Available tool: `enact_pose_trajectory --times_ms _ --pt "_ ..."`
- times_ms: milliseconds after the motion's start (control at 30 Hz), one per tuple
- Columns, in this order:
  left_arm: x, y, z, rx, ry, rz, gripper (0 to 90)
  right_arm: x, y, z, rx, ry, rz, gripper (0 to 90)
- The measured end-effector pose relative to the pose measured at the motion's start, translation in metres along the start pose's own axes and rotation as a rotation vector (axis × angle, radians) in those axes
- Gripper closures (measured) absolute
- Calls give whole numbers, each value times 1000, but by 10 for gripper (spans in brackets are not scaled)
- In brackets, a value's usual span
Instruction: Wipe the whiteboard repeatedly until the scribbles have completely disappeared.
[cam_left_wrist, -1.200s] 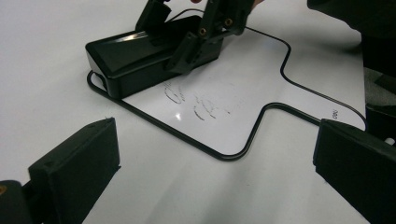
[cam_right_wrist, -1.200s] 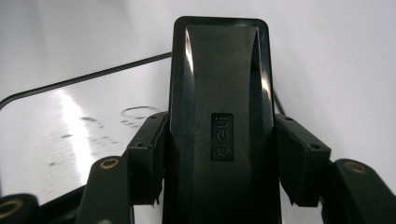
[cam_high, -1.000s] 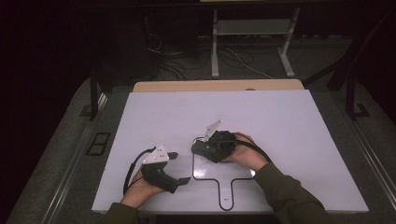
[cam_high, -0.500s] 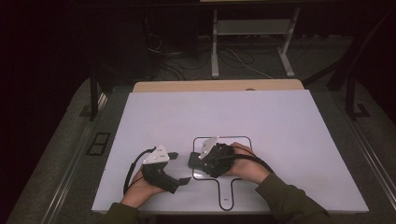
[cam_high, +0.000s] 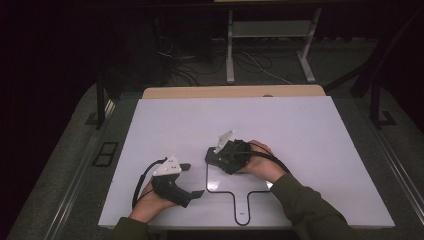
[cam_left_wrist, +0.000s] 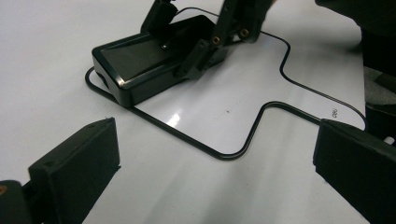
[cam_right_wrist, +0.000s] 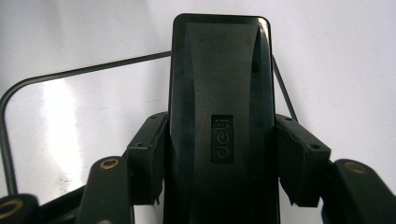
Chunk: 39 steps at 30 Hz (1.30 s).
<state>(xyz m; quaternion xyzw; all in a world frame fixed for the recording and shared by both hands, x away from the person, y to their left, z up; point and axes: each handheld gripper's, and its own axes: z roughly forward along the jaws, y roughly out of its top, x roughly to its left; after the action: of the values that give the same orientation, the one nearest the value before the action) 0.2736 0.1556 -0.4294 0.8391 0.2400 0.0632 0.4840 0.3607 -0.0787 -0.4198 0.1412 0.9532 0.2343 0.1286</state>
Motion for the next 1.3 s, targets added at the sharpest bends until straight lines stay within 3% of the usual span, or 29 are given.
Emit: enact_pose_trajectory --times_ms 100,500,600,700,1300 --pt "1 0 0 2 0 0 0 6 0 -2 6 -5 -15 394" --pt "0 0 1 1 0 -2 0 46 -9 -15 -16 66 -86 393" --pt "0 0 1 1 0 -3 0 52 -10 -18 -16 64 -95 393" --pt "-1 0 1 3 0 0 0 47 -10 -16 -17 76 -79 393" --pt "0 0 1 5 -5 1 0 -16 2 4 22 -7 15 393"
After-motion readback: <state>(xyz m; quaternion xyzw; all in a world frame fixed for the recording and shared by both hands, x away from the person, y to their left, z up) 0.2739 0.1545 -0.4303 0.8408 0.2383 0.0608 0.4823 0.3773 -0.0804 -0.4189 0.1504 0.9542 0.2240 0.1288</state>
